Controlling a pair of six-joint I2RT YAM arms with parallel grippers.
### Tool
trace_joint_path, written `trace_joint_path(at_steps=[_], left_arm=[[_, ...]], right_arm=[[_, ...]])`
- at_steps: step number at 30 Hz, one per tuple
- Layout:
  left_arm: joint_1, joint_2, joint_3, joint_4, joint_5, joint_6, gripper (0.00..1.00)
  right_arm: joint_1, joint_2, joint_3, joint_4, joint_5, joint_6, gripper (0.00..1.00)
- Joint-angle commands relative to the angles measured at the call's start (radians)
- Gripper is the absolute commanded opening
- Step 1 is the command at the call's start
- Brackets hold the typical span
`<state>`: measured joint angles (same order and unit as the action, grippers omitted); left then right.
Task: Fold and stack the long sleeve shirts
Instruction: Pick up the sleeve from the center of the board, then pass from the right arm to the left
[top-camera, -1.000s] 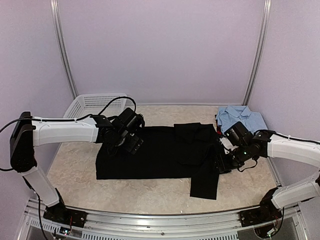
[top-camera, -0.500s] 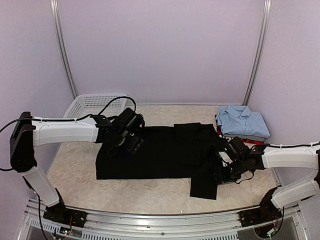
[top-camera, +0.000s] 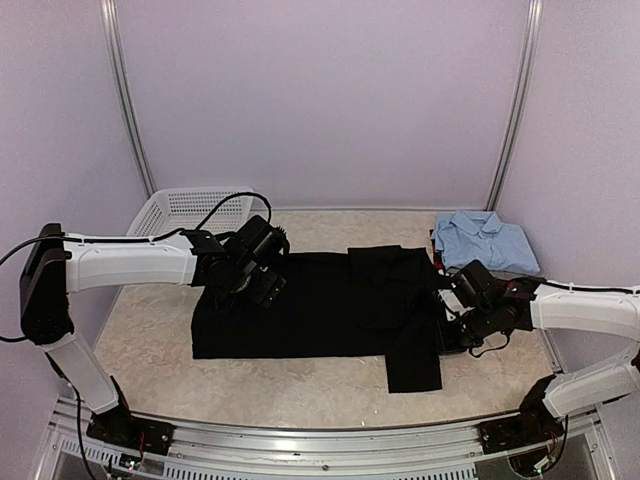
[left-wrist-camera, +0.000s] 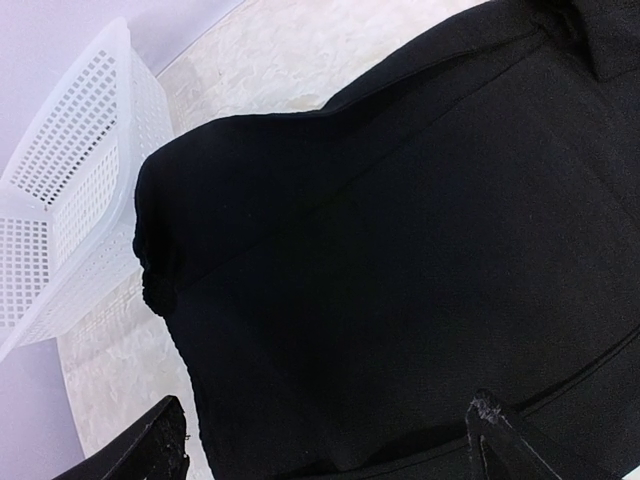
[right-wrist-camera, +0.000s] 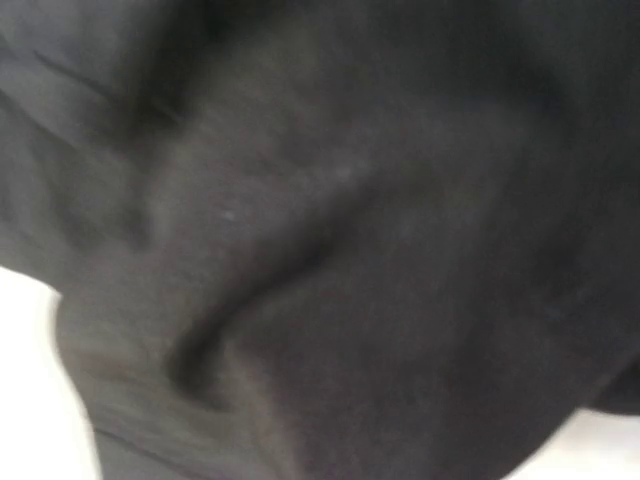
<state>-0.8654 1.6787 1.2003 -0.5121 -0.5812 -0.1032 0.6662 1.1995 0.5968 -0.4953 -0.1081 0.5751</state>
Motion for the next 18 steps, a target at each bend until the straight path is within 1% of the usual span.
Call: trace_joint_path(at_steps=[1,5,10,13,18], left_arm=[[0.001,0.0,-0.008,0.0,-0.023,0.007,0.92],[0.002,-0.005,-0.011,0.003,-0.026,0.006,0.92],[0.002,-0.008,-0.013,0.003,-0.029,0.01,0.92],[0.0,-0.01,-0.01,0.001,-0.03,0.011,0.92],[0.0,-0.017,-0.015,0.003,-0.034,0.011,0.92]], right_arm=[[0.007,-0.016,0.205,-0.227,0.098,-0.074,0.0],[0.007,0.06,0.418,-0.389,0.203,-0.126,0.0],[-0.003,0.214,0.611,-0.496,0.323,-0.19,0.0],[-0.025,0.286,0.697,-0.484,0.34,-0.237,0.0],[-0.056,0.351,0.837,-0.424,0.272,-0.307,0.0]])
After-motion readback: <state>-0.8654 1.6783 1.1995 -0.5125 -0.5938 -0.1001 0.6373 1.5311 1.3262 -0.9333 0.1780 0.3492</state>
